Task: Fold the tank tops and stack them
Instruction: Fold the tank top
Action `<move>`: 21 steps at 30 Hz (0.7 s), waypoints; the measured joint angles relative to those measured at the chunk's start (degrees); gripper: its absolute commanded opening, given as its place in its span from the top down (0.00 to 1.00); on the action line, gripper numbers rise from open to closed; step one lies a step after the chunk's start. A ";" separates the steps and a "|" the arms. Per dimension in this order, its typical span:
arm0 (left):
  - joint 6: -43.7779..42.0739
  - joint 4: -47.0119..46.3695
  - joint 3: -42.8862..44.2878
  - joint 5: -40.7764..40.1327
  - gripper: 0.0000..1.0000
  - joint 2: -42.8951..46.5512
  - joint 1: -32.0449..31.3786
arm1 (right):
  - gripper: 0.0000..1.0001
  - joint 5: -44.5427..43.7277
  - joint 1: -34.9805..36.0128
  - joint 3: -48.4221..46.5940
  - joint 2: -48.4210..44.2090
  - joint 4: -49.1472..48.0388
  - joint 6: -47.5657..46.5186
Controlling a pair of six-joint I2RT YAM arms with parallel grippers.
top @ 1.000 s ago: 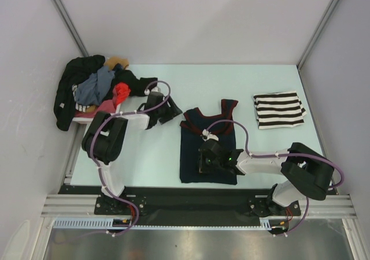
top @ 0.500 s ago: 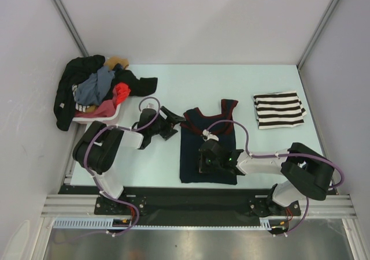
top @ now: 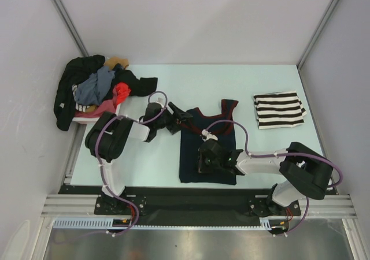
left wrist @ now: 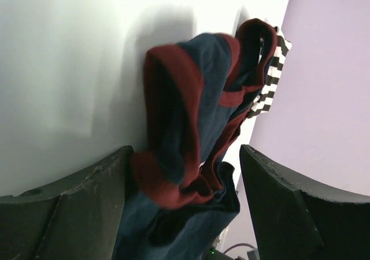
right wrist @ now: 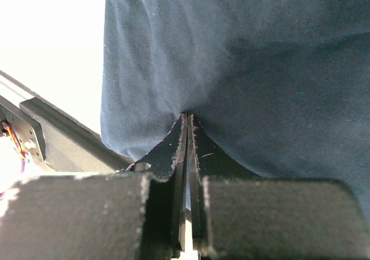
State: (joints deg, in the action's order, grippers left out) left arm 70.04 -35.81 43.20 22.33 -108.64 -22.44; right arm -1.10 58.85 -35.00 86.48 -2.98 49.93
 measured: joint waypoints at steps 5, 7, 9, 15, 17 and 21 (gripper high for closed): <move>-2.19 -0.68 5.64 3.54 0.20 -4.76 0.00 | 1.00 0.17 0.00 -0.04 0.35 -0.59 -0.46; -3.04 -1.70 7.78 4.98 0.23 -6.88 0.02 | 1.00 0.33 0.00 -0.04 0.63 -0.92 -0.50; -3.02 -3.67 9.29 6.47 0.28 -8.98 0.13 | 1.00 0.57 0.00 -0.04 1.11 -1.40 -0.52; -1.99 -10.14 10.82 8.50 0.68 -14.36 0.92 | 1.00 1.53 -0.11 -0.04 1.88 -2.78 -0.50; -2.12 -10.97 12.52 8.57 0.56 -16.11 1.36 | 1.00 1.68 -0.11 -0.04 1.86 -3.19 -0.50; -2.12 -12.87 17.25 9.05 0.53 -19.04 2.01 | 1.00 1.97 -0.11 -0.04 2.01 -3.72 -0.50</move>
State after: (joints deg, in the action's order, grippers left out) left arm 67.92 -48.69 60.45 31.38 -127.68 -20.43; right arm 0.86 58.74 -35.05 88.49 -6.70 49.43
